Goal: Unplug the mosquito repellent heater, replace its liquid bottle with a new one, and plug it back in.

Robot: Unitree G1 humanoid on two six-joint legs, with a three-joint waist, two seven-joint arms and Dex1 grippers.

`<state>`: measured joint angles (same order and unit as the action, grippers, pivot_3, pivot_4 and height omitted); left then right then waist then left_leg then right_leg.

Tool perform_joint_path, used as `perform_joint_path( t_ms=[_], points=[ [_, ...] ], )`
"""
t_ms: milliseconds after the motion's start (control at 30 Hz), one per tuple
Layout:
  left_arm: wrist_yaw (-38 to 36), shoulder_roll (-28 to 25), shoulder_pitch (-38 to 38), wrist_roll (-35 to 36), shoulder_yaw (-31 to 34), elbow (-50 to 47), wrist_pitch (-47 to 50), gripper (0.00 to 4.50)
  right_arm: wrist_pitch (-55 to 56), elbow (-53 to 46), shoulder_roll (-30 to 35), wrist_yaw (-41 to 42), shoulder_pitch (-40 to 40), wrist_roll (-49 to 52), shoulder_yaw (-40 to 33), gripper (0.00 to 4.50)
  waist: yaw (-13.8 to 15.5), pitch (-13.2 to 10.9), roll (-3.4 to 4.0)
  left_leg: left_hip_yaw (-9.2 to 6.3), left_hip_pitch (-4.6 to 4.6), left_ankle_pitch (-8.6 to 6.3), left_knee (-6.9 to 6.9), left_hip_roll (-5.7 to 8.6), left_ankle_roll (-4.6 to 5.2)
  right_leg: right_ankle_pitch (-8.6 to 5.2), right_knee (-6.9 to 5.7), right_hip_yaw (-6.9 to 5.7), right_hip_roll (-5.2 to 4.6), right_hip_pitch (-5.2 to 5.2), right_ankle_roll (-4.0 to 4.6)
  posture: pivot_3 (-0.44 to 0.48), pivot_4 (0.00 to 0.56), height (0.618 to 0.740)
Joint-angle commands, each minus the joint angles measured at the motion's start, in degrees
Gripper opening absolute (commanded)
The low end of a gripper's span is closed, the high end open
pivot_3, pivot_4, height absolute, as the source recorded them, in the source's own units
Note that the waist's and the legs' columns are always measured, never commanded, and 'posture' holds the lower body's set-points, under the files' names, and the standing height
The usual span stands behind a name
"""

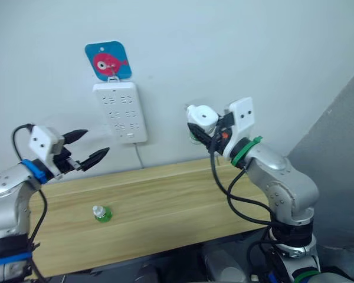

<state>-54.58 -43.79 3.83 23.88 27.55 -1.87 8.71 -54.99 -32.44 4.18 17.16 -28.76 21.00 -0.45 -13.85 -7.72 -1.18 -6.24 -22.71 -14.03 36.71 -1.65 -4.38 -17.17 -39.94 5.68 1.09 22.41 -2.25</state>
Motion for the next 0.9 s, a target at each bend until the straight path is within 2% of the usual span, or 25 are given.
perform_joint_path(
  t_ms=[33, 167, 267, 467, 633, 733, 767, 900],
  points=[
    [0.9, 1.8, -8.1, 4.8, 1.4, -16.5, 2.6, 4.5, 0.1, -2.6, -1.7, 0.2, -0.3, 6.4, -5.1, 2.96, 1.2, 0.0, 0.05, 0.01, 0.0, 0.0, 0.0, 0.01, 0.0, -0.04, 0.02, 0.0, -0.07, -0.03, -0.07, -0.112, 0.082, 0.74],
    [6.1, 6.0, -9.0, 6.9, -4.5, -27.2, 5.4, 4.5, -1.9, -2.1, -6.2, -3.1, -0.5, 13.6, -9.8, 2.96, 3.6, 0.0, 0.05, 0.02, 0.0, 0.0, 0.08, 0.09, 0.0, -0.14, 0.03, -0.02, -0.09, -0.1, -0.24, -0.106, 0.087, 0.74],
    [9.8, 9.0, -3.7, 6.9, -11.1, -29.9, 7.8, 4.5, -3.7, -2.4, -9.6, -6.0, -0.6, 19.4, -12.5, 2.96, 4.9, -0.1, 0.11, 0.29, 0.01, 0.06, 0.24, 0.16, 0.0, -0.15, 0.04, -0.08, 0.1, -0.22, -0.26, -0.12, 0.087, 0.74],
    [12.2, 15.0, 7.5, 5.2, -20.6, -26.1, 7.6, 4.5, -5.7, -4.6, -14.1, -14.4, 1.0, 31.2, -15.5, 2.96, 4.4, 0.0, 0.17, 0.51, 0.01, 0.17, 0.21, 0.11, -0.01, -0.12, 0.02, 0.02, 0.22, -0.17, -0.29, -0.168, 0.083, 0.74],
    [8.5, 16.2, 11.9, 1.9, -24.5, -19.9, 1.3, 4.5, -4.9, -5.6, -14.4, -21.8, 3.4, 40.3, -15.2, 2.96, 2.6, 0.0, 0.26, 0.5, -0.01, 0.17, 0.07, 0.1, 0.0, -0.13, 0.0, -0.01, 0.22, -0.12, -0.26, -0.21, 0.076, 0.74],
    [8.3, 17.2, 14.1, -0.3, -25.8, -16.2, -2.3, 4.5, -3.4, -5.6, -13.7, -25.3, 4.3, 44.3, -14.4, 2.96, 1.8, 0.0, 0.28, 0.51, -0.02, 0.17, 0.07, 0.1, 0.0, -0.13, 0.0, 0.01, 0.23, -0.1, -0.26, -0.21, 0.076, 0.74],
    [8.4, 17.8, 14.6, -0.6, -26.3, -15.4, -2.8, 4.5, -2.9, -5.5, -13.4, -26.1, 4.5, 45.3, -14.1, 2.96, 1.6, 0.0, 0.29, 0.5, -0.03, 0.17, 0.08, 0.1, 0.0, -0.14, 0.01, 0.01, 0.23, -0.1, -0.26, -0.237, 0.069, 0.74],
    [8.7, 19.8, 15.6, -1.3, -28.4, -15.0, -4.4, 4.5, -0.2, -5.1, -12.7, -29.2, 5.7, 48.1, -12.3, 2.96, 1.0, 0.1, 0.31, 0.52, -0.05, 0.17, 0.1, 0.11, 0.0, -0.14, 0.02, 0.03, 0.23, -0.1, -0.27, -0.25, 0.062, 0.74]
  ],
)
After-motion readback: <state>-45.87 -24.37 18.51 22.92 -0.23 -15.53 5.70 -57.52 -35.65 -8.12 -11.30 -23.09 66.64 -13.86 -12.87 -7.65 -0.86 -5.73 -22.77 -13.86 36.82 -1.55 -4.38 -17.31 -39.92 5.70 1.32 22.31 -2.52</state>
